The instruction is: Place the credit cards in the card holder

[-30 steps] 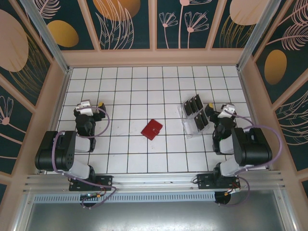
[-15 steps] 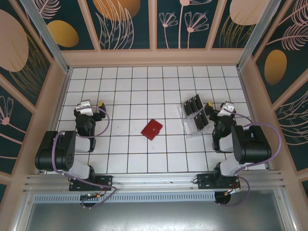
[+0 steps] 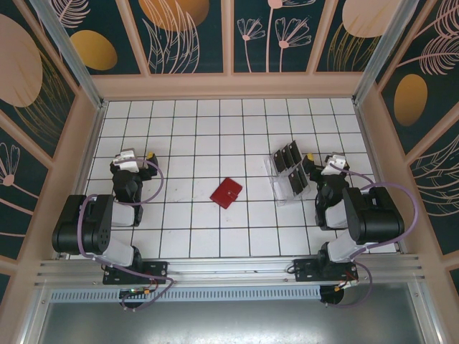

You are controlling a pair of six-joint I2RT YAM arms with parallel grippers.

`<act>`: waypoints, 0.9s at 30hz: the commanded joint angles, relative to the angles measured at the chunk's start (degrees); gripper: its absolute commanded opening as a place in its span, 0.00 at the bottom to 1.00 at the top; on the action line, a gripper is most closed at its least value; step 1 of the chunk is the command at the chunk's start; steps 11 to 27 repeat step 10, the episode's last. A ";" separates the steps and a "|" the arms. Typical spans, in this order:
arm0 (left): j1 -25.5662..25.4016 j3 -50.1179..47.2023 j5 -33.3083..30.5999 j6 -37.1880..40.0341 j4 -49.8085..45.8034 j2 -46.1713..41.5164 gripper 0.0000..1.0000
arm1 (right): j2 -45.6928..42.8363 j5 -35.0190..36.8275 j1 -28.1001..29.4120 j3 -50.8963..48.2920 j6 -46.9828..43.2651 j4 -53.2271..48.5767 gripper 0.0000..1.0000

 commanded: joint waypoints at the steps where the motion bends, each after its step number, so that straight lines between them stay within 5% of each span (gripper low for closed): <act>1: 0.34 1.02 0.47 0.85 1.18 0.57 0.99 | 0.55 -2.33 -1.45 2.95 -0.25 -3.08 0.99; 3: 0.38 1.02 0.55 0.80 1.18 0.64 0.99 | 0.51 -7.37 -3.90 3.83 0.94 -5.12 0.99; 27: 0.34 1.06 0.49 0.79 1.26 0.57 0.99 | 0.40 -5.80 -2.62 3.24 0.06 -4.11 0.99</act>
